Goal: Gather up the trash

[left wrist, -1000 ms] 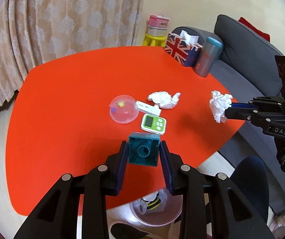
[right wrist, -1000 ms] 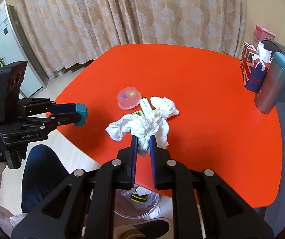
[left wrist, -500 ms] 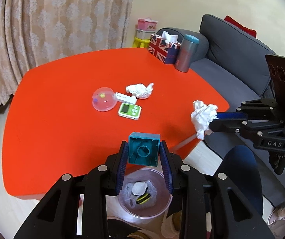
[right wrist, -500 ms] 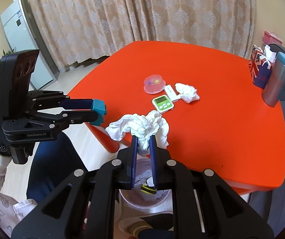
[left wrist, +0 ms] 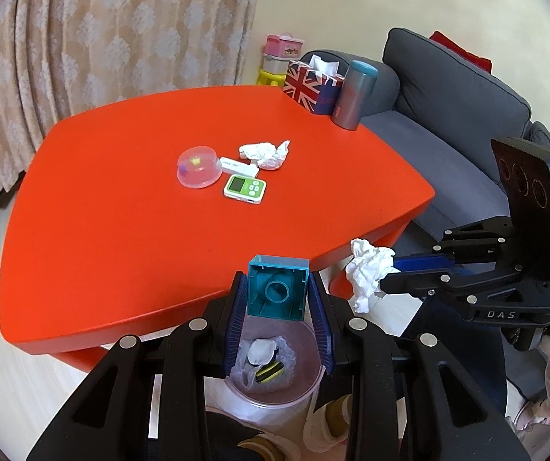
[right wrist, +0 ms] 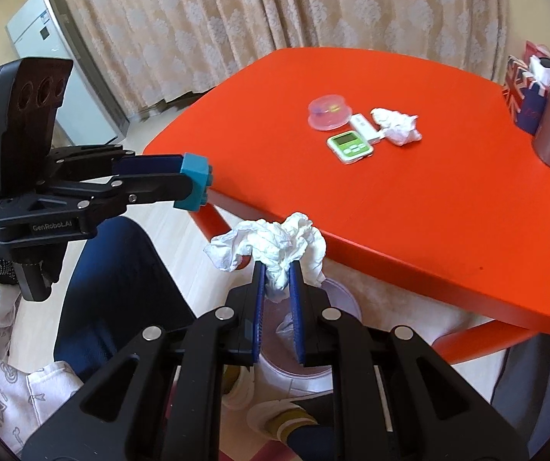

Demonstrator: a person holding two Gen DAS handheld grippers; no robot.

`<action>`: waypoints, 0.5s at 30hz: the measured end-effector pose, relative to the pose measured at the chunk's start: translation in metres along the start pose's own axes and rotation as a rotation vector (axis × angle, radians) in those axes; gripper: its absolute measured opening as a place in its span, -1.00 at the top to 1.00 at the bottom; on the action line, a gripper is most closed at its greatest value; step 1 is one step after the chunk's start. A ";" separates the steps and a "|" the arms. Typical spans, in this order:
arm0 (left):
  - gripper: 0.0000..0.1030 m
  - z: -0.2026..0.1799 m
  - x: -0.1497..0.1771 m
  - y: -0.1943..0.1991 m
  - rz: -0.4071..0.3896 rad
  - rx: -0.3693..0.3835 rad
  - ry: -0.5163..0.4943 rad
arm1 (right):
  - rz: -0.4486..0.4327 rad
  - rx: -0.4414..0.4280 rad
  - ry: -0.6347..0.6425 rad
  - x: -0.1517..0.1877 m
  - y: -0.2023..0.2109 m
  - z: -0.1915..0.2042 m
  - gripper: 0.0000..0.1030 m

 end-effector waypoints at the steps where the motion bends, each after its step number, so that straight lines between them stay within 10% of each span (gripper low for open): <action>1: 0.38 0.000 0.001 0.000 0.000 0.000 0.001 | -0.001 0.002 -0.001 0.000 -0.001 0.000 0.62; 5: 0.38 0.001 0.003 -0.001 0.003 -0.002 0.004 | -0.028 0.017 -0.011 -0.004 0.001 -0.004 -0.47; 15: 0.38 -0.006 0.007 -0.006 0.021 0.013 -0.009 | -0.080 0.051 -0.054 -0.012 0.013 -0.014 -0.87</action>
Point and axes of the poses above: each gripper's, at about its wrist camera, not at the fingertips, and y roughly against the way its jaws point, z to its left, x to its underside, the point moved 8 cm from there along -y, roughly the way its jaws point, and after that the axes turned 13 degrees about -x, right-handed, at the moved point
